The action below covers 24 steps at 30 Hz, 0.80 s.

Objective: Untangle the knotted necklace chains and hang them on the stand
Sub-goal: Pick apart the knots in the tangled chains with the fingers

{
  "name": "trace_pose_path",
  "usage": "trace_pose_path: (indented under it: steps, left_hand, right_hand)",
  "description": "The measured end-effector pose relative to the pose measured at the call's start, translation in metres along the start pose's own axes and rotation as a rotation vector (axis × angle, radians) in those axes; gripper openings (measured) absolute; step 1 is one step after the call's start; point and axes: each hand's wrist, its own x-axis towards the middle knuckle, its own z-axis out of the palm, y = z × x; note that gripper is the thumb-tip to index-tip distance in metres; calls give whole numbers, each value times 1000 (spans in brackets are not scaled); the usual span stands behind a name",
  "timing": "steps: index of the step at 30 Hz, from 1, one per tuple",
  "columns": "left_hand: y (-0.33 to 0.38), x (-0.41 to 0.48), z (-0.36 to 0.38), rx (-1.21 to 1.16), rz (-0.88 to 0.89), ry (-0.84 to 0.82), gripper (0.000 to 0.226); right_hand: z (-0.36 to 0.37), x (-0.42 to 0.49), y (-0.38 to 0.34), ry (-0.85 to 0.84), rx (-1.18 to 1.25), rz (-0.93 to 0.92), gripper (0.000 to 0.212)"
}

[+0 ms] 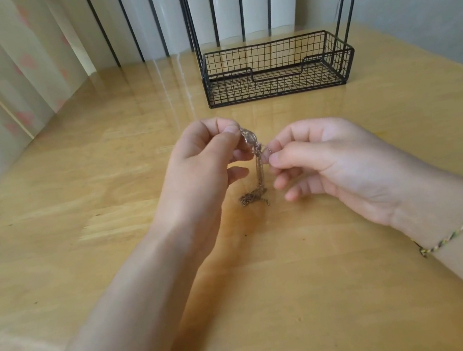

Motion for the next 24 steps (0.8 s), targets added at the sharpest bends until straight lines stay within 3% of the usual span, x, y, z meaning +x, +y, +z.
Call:
trace_pose_path:
  steps: [8,13,24]
  left_hand:
    - [2,1,-4,-53,-131,-39,9]
    - [-3,1,-4,150,-48,-102,26]
    - [-2,-2,3,424,144,-80,22]
  right_hand:
    - [-4,3,-2,80,145,-14,17]
    - [-5,2,-3,84,236,-12,16]
    - [-4,4,-2,114,275,-8,15]
